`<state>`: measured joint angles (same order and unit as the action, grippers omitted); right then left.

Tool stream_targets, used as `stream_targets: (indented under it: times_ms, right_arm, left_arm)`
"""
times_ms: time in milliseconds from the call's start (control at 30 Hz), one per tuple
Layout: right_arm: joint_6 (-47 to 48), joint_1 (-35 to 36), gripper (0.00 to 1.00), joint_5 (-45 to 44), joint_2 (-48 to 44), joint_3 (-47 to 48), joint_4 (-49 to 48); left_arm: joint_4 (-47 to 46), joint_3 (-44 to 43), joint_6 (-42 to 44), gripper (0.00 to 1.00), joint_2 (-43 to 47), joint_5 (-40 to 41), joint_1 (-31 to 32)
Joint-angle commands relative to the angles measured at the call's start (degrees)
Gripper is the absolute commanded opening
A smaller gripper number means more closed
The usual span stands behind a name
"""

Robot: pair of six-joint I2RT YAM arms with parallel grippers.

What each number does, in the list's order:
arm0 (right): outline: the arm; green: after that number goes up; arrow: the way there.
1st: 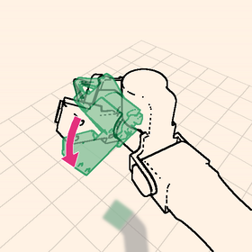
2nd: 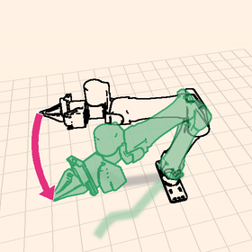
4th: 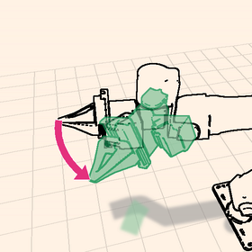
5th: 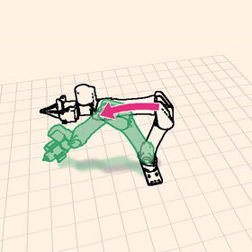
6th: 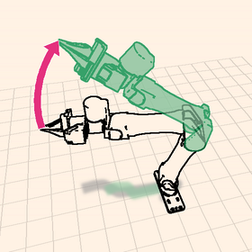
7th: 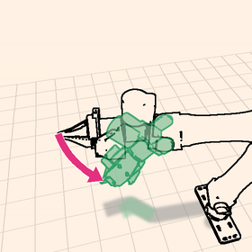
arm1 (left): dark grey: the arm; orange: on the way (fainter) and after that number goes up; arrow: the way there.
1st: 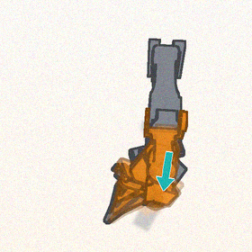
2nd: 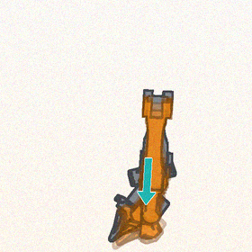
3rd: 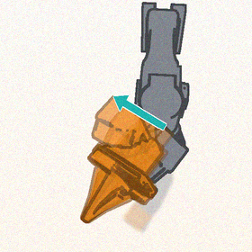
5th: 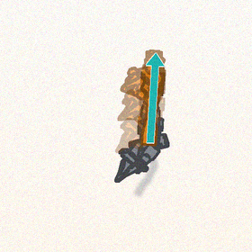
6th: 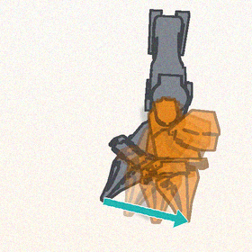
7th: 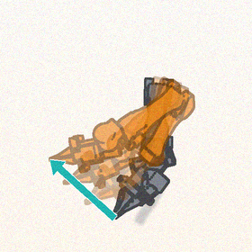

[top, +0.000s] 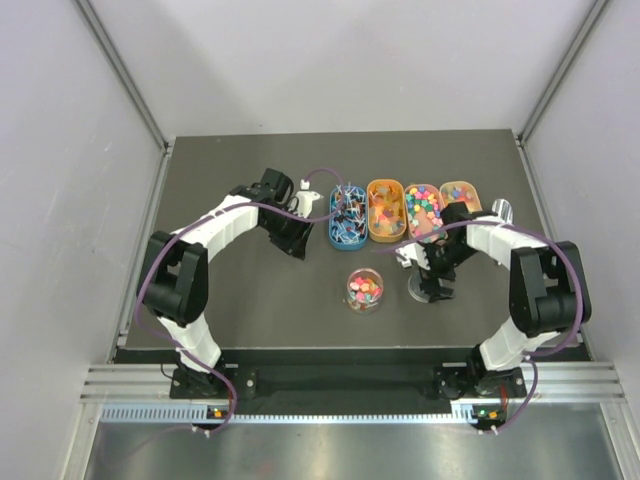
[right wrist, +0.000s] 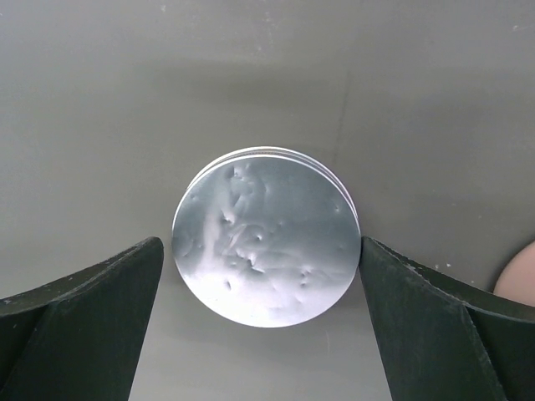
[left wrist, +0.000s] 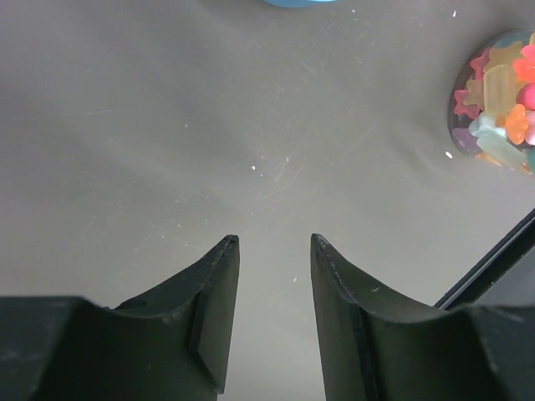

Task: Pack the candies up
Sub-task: Pick up the bottle lid at the center of the board.

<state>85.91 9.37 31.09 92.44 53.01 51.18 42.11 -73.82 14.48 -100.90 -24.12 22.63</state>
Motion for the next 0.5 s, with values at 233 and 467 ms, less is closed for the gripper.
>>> stream_targets:
  times_ms: [233,467]
  right_arm:
    - [-0.3,1.8,0.93,-1.5,-2.3,-1.0,-4.0]
    - [-2.5,1.8,0.84,-2.8,-9.8,-0.7,-2.3]
  left_arm:
    - [-1.3,-0.7,-0.6,0.44,-0.6,-0.1,0.0]
    - [-1.9,-0.7,-0.9,0.44,0.2,-0.5,-0.1]
